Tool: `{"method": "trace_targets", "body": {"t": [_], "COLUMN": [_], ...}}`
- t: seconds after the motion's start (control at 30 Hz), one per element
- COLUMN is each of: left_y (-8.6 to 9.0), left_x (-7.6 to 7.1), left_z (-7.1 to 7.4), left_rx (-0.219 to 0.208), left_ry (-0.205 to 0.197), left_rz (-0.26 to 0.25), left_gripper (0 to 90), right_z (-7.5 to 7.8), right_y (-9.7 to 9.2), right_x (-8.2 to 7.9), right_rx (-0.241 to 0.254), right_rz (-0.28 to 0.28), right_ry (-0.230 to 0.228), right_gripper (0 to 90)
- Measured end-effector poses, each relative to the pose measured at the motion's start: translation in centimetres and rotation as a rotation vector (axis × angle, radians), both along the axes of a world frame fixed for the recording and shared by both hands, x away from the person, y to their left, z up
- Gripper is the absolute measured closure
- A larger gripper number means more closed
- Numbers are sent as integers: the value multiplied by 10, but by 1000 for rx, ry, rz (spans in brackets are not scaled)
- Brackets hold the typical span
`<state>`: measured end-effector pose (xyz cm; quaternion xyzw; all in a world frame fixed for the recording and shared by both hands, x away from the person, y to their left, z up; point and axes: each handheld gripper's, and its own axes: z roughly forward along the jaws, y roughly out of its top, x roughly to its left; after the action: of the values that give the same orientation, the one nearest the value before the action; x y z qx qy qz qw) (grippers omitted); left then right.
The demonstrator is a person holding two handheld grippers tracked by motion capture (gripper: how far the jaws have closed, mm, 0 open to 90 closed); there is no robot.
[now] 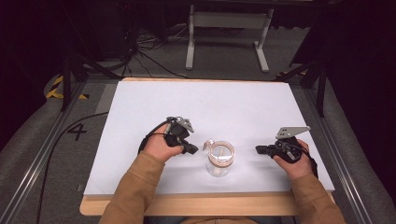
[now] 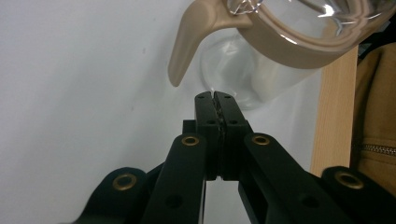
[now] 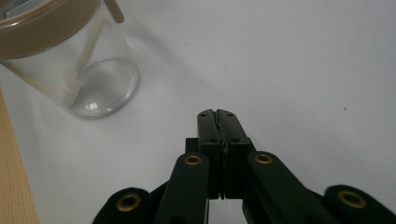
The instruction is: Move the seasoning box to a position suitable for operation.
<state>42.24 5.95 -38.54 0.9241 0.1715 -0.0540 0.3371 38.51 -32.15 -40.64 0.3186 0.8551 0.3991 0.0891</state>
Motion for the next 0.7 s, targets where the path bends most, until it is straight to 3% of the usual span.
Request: {"method": "trace_targets", "body": {"t": [0.23,0.3,0.47,0.53,0.7], "left_y": [-13,-14,-18,-16,-17], "left_x": [8,12,17,21,28], "left_z": [-11,-13,-17,-17,-18], "left_rx": [-32,-13,-18,-18,-36], "left_ry": [28,46,46,75,67], "left_rz": [-34,-47,-30,-35,-16], "left_gripper": [897,898,899,899,900], "right_z": [-1,-1,-2,-2,-2], "right_y": [2,2,1,0,-3], "right_x": [-10,-12,-17,-19,-27], "right_rx": [-5,-7,-12,-13,-18], "right_rz": [44,49,51,50,38], "right_ry": [3,3,4,1,0], "right_gripper": [900,900,899,900,899]}}
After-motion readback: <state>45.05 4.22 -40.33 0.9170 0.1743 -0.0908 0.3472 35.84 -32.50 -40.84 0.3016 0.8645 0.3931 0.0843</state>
